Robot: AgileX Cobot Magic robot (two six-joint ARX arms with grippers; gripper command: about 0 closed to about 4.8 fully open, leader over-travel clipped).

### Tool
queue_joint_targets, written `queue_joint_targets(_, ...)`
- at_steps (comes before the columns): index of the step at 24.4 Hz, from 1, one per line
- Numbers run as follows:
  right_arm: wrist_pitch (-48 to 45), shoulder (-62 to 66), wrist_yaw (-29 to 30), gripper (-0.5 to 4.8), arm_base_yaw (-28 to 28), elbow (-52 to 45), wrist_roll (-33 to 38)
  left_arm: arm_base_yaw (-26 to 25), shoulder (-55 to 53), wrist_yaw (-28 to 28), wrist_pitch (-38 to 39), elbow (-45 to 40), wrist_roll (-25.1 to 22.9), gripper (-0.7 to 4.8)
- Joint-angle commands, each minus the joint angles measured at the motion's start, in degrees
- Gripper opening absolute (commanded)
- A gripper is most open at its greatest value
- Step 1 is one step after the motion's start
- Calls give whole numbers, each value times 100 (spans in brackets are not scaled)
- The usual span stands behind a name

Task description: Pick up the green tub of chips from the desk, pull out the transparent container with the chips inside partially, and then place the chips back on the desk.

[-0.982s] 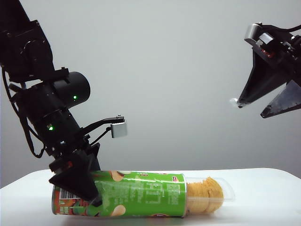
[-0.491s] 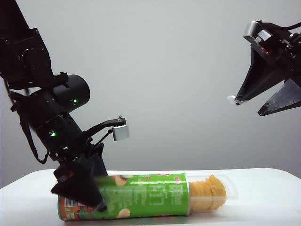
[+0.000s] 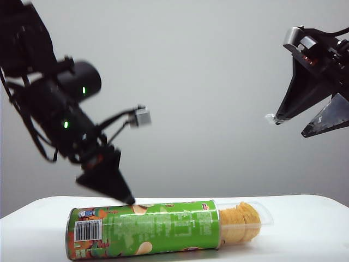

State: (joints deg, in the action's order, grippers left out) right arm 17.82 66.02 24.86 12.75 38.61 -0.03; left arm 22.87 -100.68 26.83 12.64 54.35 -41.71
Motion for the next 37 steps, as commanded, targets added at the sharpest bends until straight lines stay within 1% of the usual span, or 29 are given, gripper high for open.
queue_joint_targets(1,146,-24,-116,302,0,15,7,4,411,-544,70,20,339,479)
queue_joint_targets(2,243,-24,-153,274,0,15,7,2,588,-713,214,22,472,479)
queue_joint_targets(3,411,-24,-190,191,0,15,7,2,734,-861,376,26,566,479)
queue_joint_targets(4,562,-24,-225,87,0,15,4,2,944,-1051,638,26,667,479)
queue_joint_targets(5,688,-24,-278,-3,0,13,4,2,1115,-1207,863,26,708,479)
queue_joint_targets(7,872,-24,-389,-1,0,13,4,2,1493,-1552,1379,26,787,479)
queue_joint_targets(9,903,-24,-442,-1,0,13,7,2,1849,-1755,1849,26,798,479)
queue_joint_targets(11,890,-24,-437,-1,0,13,9,0,2146,-1829,2190,24,881,479)
queue_joint_targets(12,894,-24,-439,-1,0,13,61,2,2450,-1891,2422,24,1021,479)
queue_joint_targets(13,887,-44,-437,-1,0,13,181,2,2736,-1952,2507,17,1263,479)
queue_joint_targets(16,796,-210,-422,-1,0,13,258,-4,3128,-2044,2441,-2,1652,479)
queue_joint_targets(18,758,-393,-350,-1,-2,13,350,-7,3386,-2039,2437,-2,1718,479)
queue_joint_targets(21,765,-1071,-315,-1,-2,13,551,-7,3974,-2059,2277,-254,1895,479)
queue_joint_targets(25,710,-1781,-498,-1,-2,13,654,-7,4492,-2236,2124,-717,2079,479)
queue_joint_targets(28,505,-2389,-743,-1,-22,13,651,-28,4986,-2352,1974,-1185,2312,479)
queue_joint_targets(29,415,-2605,-846,-1,-77,13,656,-66,5184,-2369,1886,-1362,2424,479)
queue_joint_targets(31,278,-2918,-861,-1,-203,13,702,-151,5517,-2428,1670,-1635,2695,476)
queue_joint_targets(33,192,-3254,-859,-1,-383,9,863,-258,5945,-2481,1353,-1908,3086,455)
queue_joint_targets(35,157,-3558,-868,-1,-546,-4,892,-337,6406,-2688,992,-2127,3412,455)
queue_joint_targets(37,153,-3836,-870,-1,-664,-46,890,-337,6832,-2839,682,-2293,3641,454)
